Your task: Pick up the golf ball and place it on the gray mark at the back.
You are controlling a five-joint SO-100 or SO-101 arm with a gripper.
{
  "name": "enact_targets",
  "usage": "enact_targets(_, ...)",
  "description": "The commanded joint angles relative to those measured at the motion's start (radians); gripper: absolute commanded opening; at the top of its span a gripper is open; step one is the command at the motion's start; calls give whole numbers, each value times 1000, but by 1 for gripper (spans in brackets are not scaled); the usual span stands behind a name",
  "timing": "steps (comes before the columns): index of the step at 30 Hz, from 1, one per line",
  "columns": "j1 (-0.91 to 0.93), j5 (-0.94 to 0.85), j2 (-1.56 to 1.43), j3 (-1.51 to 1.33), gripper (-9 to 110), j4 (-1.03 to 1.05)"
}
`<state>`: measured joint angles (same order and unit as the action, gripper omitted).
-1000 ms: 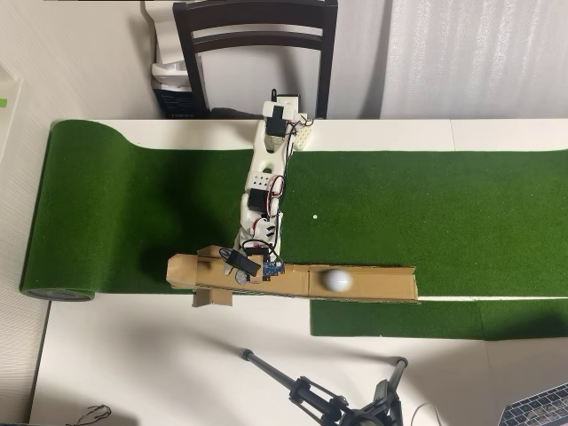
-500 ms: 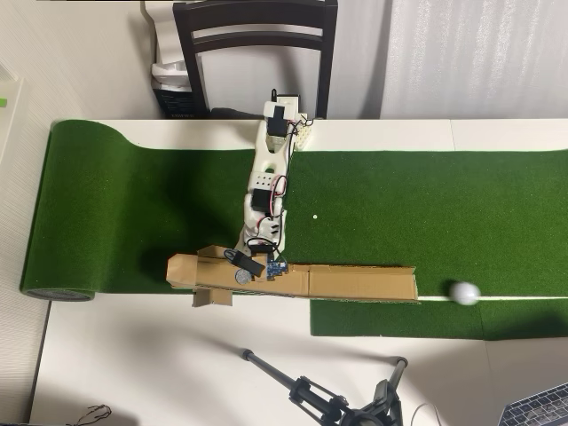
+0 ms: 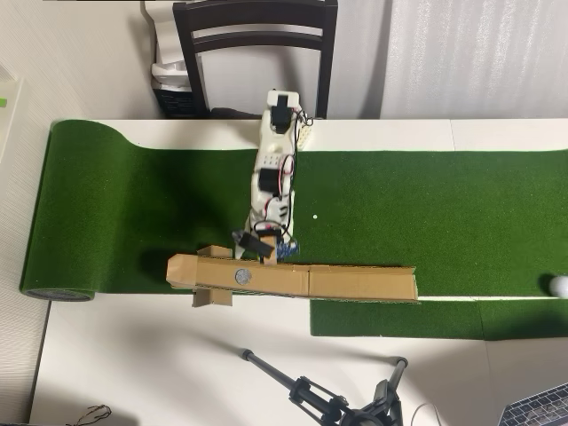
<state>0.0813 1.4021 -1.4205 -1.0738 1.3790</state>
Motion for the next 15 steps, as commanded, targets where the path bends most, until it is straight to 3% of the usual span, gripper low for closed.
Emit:
enact_targets(1,11,3,-181,86,39,81)
enact_targets(10,12,-11,-462,69,39,123)
enact_targets(15,46,-9,-644,-110,39,156)
